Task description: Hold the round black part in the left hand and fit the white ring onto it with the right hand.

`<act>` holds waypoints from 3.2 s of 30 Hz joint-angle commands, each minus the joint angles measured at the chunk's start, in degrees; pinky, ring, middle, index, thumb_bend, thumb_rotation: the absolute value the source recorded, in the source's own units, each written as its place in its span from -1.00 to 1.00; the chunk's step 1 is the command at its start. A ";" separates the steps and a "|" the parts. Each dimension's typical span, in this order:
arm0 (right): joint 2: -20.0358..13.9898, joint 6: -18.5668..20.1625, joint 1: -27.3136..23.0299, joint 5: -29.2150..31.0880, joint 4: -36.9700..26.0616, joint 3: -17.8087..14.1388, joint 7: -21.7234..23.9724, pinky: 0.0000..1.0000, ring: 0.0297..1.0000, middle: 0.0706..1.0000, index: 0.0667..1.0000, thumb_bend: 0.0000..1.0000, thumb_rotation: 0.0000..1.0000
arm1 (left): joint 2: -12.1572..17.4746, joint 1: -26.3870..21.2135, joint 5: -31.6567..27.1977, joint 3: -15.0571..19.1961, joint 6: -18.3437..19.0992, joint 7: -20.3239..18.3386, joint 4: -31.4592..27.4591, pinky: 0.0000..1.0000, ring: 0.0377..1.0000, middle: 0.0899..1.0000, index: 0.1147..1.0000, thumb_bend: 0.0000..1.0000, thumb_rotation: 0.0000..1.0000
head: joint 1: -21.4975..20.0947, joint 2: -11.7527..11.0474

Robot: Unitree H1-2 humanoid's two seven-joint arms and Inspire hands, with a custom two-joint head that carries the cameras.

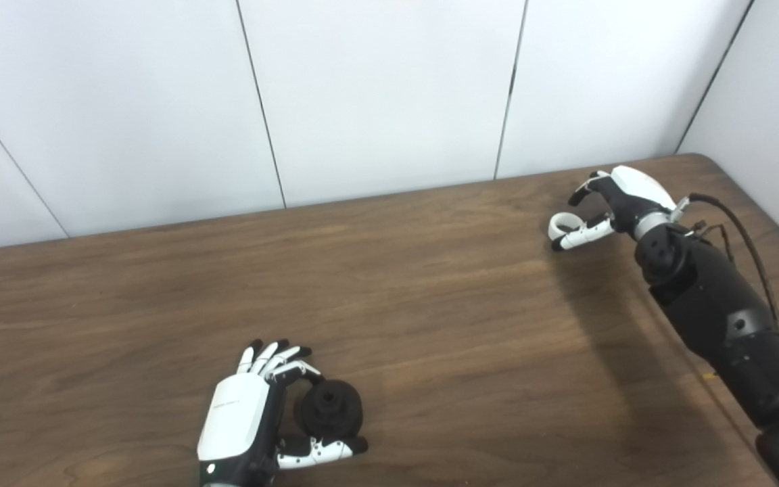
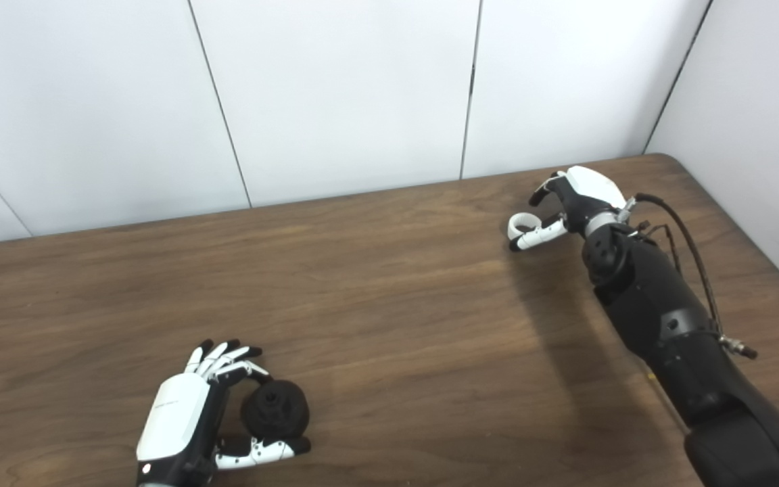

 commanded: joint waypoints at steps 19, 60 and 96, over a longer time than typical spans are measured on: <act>-0.80 -0.99 -2.40 -0.13 -0.75 0.61 -0.68 1.00 1.00 0.83 0.25 0.65 -0.36 | 0.27 0.88 1.16 -0.52 0.57 -0.99 0.00 1.00 0.81 0.59 -0.17 0.05 -0.89 | 0.39 0.39; -1.54 -5.03 -0.28 1.64 -0.57 -0.91 -2.87 1.00 0.99 0.66 -0.10 0.04 -0.74 | -0.46 -0.42 0.88 -0.48 -0.11 0.37 1.56 1.00 0.79 0.55 -0.17 0.05 -0.89 | 0.36 -0.26; 2.72 -1.56 1.94 -4.96 -44.28 9.11 23.78 1.00 1.00 0.67 -0.11 0.05 -0.72 | -2.55 -1.86 3.60 -2.51 1.56 1.00 3.11 1.00 0.76 0.53 -0.17 0.05 -0.89 | 5.75 0.40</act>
